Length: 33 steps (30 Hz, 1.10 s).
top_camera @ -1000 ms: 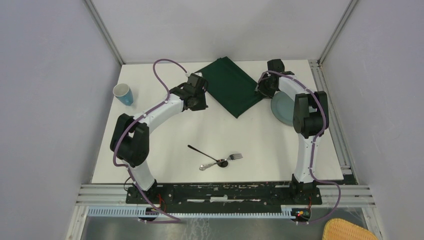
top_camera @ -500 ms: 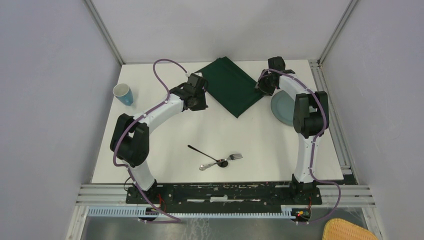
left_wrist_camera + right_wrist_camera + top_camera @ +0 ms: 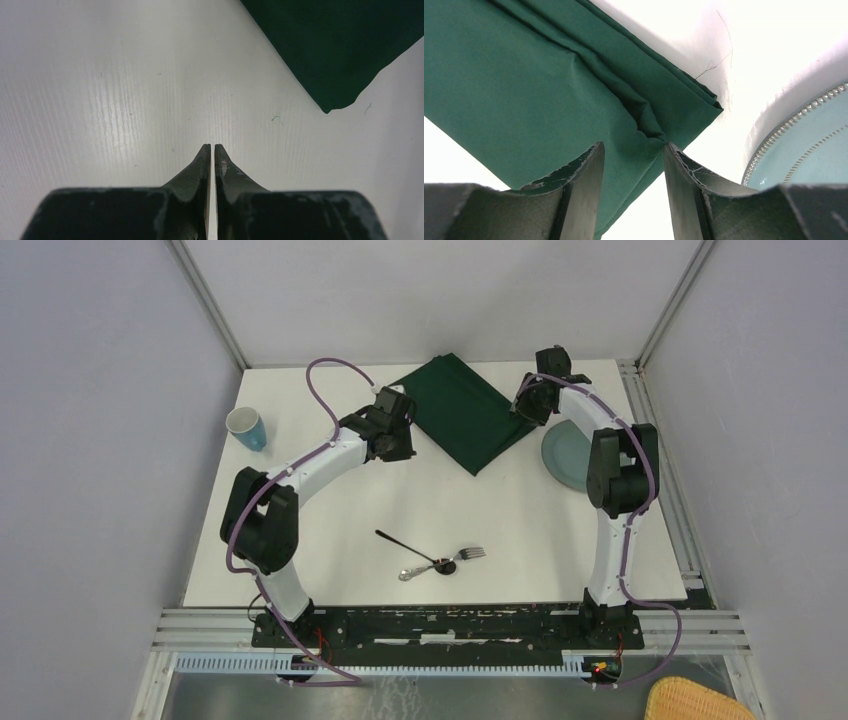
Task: Set the dinner table for one person
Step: Flatten out the napkin at the center of the board.
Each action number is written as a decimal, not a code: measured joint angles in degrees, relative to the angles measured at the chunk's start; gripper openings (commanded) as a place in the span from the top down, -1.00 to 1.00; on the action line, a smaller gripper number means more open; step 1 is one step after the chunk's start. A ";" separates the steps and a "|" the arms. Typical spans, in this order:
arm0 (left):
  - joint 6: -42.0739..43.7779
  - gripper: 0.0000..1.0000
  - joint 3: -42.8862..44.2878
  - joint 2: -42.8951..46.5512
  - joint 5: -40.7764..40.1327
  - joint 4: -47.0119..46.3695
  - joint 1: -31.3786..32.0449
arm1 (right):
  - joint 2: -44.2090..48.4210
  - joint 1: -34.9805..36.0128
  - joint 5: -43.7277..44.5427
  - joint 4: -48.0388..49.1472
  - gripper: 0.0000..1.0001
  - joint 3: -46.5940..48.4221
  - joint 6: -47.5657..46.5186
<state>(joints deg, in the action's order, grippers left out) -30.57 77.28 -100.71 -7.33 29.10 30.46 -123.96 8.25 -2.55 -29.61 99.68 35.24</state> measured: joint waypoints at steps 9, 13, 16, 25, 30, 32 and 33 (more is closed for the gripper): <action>0.00 0.77 0.00 0.00 0.04 -0.02 0.00 | 0.76 0.20 0.09 -0.33 -0.06 1.44 -0.42; 0.00 0.77 0.00 0.00 0.00 -0.02 0.00 | 0.24 0.22 0.09 -0.15 -0.04 1.44 -0.42; 0.00 0.77 0.00 0.00 0.00 0.00 0.00 | -0.44 0.24 -0.02 0.04 -0.04 1.44 -0.39; 0.00 0.77 -0.02 -0.02 0.02 0.00 0.00 | -3.30 0.24 -1.66 0.61 0.34 1.44 0.52; 0.00 0.78 0.35 -0.70 0.07 0.44 -0.02 | -3.67 0.26 -3.04 1.18 1.00 1.44 1.20; 0.00 0.78 0.68 -1.18 0.15 0.76 -0.02 | -3.67 0.26 -3.17 1.27 1.00 1.44 1.29; 0.00 0.78 0.68 -1.20 0.20 0.87 -0.02 | -3.67 0.26 -3.32 1.27 1.00 1.44 1.31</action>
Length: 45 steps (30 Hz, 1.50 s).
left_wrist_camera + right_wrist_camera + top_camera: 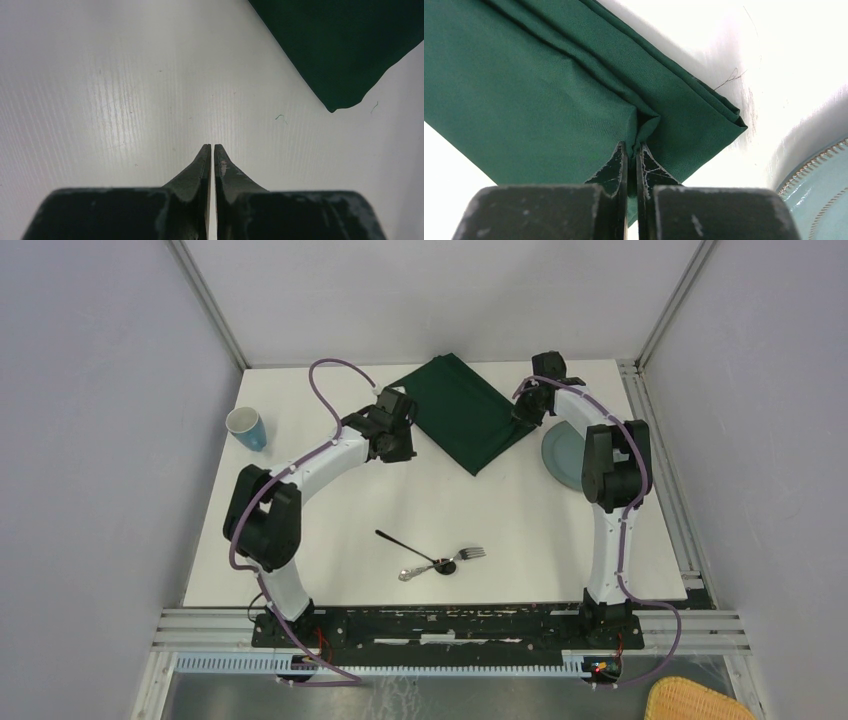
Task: Set the dinner table for one person
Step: Flatten out the napkin at the center of the board.
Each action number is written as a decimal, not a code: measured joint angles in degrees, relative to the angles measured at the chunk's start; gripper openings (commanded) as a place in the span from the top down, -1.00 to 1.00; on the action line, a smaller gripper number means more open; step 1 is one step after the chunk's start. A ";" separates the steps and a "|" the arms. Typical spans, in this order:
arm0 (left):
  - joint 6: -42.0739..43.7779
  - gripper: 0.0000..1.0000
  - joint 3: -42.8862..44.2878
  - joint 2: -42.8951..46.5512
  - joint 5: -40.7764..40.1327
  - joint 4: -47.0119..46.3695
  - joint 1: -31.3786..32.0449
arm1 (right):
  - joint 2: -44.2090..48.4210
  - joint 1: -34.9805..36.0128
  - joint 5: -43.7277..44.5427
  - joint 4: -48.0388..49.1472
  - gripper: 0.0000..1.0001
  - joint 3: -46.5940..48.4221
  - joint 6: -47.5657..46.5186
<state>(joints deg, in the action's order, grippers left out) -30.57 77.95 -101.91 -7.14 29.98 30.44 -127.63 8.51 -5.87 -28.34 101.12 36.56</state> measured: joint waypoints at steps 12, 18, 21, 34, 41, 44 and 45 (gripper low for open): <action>0.00 0.81 0.09 0.02 -0.35 0.17 -0.04 | 0.50 0.13 -1.29 0.50 1.00 -1.57 -0.87; -0.04 0.80 0.33 1.09 -2.12 -0.07 -0.61 | 4.07 1.88 -2.03 -0.24 1.00 -2.91 -2.10; -0.04 0.80 0.35 2.91 -2.80 -0.39 -1.03 | 6.36 3.74 -1.92 -0.57 1.00 -2.89 -3.32; -0.11 0.68 1.53 7.15 -4.46 -0.98 -2.49 | 7.72 5.79 -1.46 -1.70 1.00 -3.82 -3.91; -0.15 0.48 2.38 7.48 -4.92 -1.31 -4.50 | 7.72 5.75 -1.36 -1.81 1.00 -4.52 -4.33; -0.98 0.42 1.64 8.63 -3.63 -2.21 -6.97 | 7.72 5.75 -1.36 -1.88 1.00 -4.52 -4.55; -1.75 0.42 0.48 9.88 -2.56 -3.10 -8.76 | 7.72 5.75 -1.36 -1.92 1.00 -4.52 -4.59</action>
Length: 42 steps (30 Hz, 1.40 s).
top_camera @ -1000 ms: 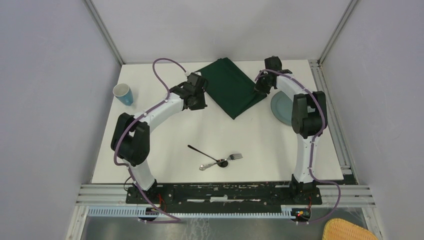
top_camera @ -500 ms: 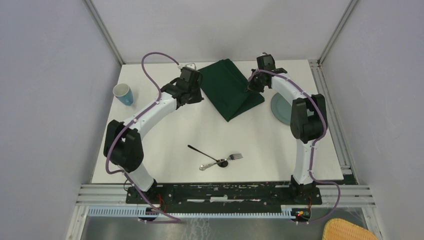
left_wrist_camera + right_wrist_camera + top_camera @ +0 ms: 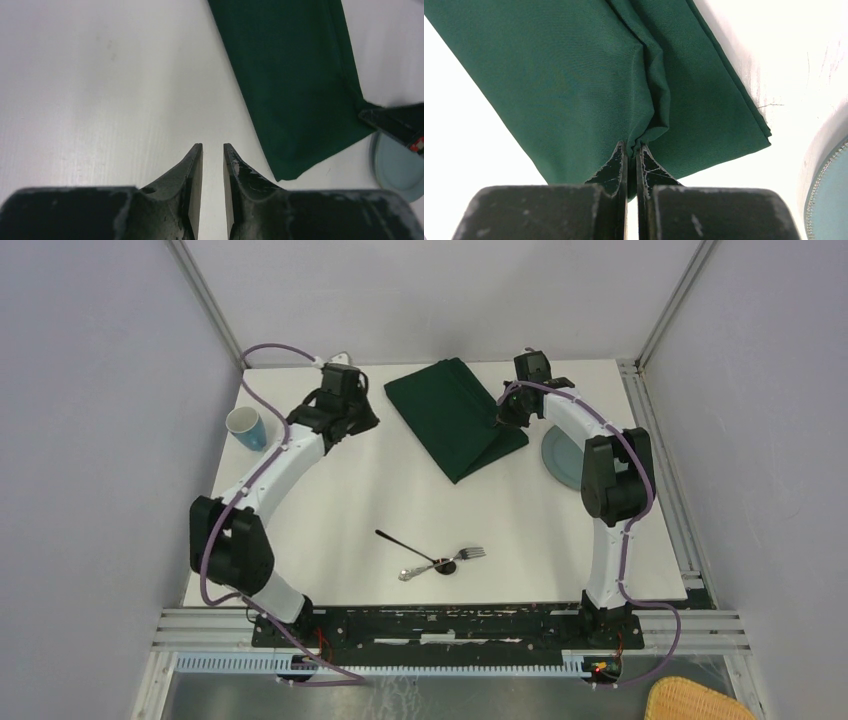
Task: Set the dinner table for one person
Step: Flatten out the napkin at the center of the board.
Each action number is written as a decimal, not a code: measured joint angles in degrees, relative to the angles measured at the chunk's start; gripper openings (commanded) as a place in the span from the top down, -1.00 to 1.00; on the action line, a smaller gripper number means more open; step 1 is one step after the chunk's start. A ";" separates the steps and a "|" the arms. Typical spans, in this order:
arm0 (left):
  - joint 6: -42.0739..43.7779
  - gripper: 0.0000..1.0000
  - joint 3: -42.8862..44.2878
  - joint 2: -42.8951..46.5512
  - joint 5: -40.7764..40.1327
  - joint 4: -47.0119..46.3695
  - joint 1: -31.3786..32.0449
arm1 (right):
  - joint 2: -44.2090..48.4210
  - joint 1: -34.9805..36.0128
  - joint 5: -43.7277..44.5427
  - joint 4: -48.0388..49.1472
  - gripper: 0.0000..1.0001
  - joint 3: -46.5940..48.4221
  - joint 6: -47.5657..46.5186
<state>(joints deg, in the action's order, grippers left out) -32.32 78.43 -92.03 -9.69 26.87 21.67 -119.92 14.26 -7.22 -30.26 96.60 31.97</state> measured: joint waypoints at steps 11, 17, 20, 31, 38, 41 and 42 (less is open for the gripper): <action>-1.07 0.43 -3.10 7.76 1.33 -2.21 -6.43 | 0.00 0.39 -2.64 -0.22 1.00 0.42 -0.57; -1.07 0.44 -5.51 8.31 1.31 -2.19 -6.29 | 0.81 4.17 -7.96 -0.11 1.00 2.47 -2.23; -1.07 0.45 -5.95 8.33 1.31 -2.21 -6.34 | 2.14 7.13 -9.66 -0.48 1.00 3.02 -3.13; -1.09 0.48 -6.69 10.16 1.01 -3.34 -6.49 | 5.77 17.03 -14.10 -2.56 1.00 8.02 -5.97; -1.09 0.49 -9.25 16.02 -2.29 -4.07 -6.49 | 4.00 22.27 -15.43 -4.81 1.00 12.94 -6.80; -1.09 0.48 -9.62 18.45 -4.17 -4.50 -6.51 | 1.84 24.92 -16.13 -4.70 1.00 14.10 -6.82; -1.09 0.48 -9.86 19.30 -4.94 -4.70 -6.54 | 0.96 25.90 -16.28 -4.74 1.00 14.16 -6.82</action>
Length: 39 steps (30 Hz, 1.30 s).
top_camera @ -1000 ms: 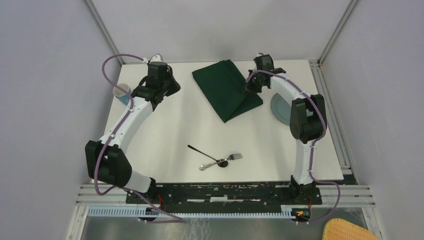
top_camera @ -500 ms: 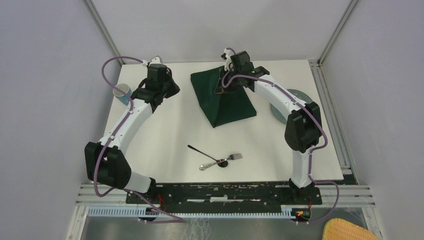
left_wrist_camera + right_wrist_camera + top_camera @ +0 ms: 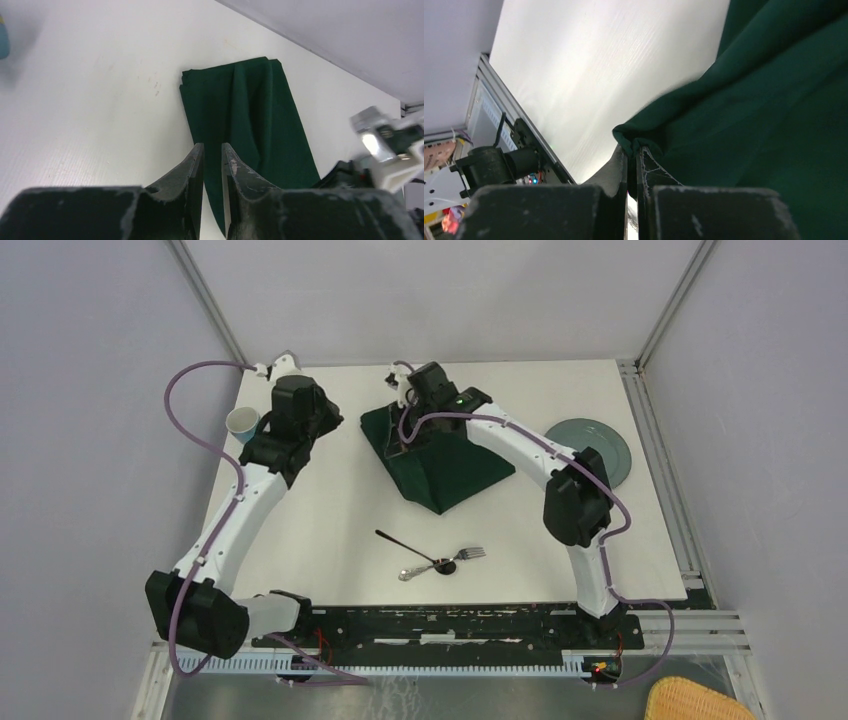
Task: Set the dinner table for one person
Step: Flatten out the napkin at the center of the board.
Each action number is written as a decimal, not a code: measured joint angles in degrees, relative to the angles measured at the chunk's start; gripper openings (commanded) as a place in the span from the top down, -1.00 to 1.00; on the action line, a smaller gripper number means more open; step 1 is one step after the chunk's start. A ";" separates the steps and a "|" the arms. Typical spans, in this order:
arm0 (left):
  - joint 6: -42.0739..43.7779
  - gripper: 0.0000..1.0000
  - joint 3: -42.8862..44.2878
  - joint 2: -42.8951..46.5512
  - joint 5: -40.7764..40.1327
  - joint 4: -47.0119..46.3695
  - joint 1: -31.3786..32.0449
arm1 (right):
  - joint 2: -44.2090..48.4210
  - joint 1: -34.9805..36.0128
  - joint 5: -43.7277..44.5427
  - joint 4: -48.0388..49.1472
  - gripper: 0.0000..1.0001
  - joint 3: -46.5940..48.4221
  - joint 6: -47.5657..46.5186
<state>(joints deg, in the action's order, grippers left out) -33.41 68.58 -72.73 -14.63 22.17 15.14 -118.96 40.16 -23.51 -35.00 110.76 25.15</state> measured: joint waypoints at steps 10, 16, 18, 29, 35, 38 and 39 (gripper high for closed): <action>0.00 0.48 -1.20 3.39 -4.24 0.02 -0.07 | -3.19 8.50 -0.50 -0.35 1.00 -2.67 -0.59; 0.00 0.48 -1.22 3.39 -4.83 0.00 -0.33 | -3.17 13.18 -1.33 -0.52 1.00 -7.10 -1.27; 0.00 0.48 -1.22 3.39 -4.83 0.00 -0.39 | -3.17 14.36 -1.44 -0.85 1.00 -7.93 -1.49; 0.00 0.48 -1.22 3.34 -4.79 0.00 -0.44 | -3.13 17.49 -3.63 -1.16 0.51 -10.03 -3.23; 0.00 0.47 -1.22 3.23 -4.76 0.00 -0.44 | -1.05 17.57 -1.97 -0.83 0.40 -14.10 -3.30; 0.00 0.47 -1.22 3.06 -4.76 0.00 -0.44 | 0.94 17.42 -0.90 -0.13 0.25 -15.74 -2.73; 0.00 0.47 -1.22 3.02 -4.76 -0.02 -0.44 | 1.86 17.31 -0.42 0.55 0.24 -16.50 -2.43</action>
<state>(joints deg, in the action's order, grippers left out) -33.41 67.35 -69.71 -19.40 22.15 14.70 -117.10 57.47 -23.92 -34.46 94.26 22.72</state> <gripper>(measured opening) 0.263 0.340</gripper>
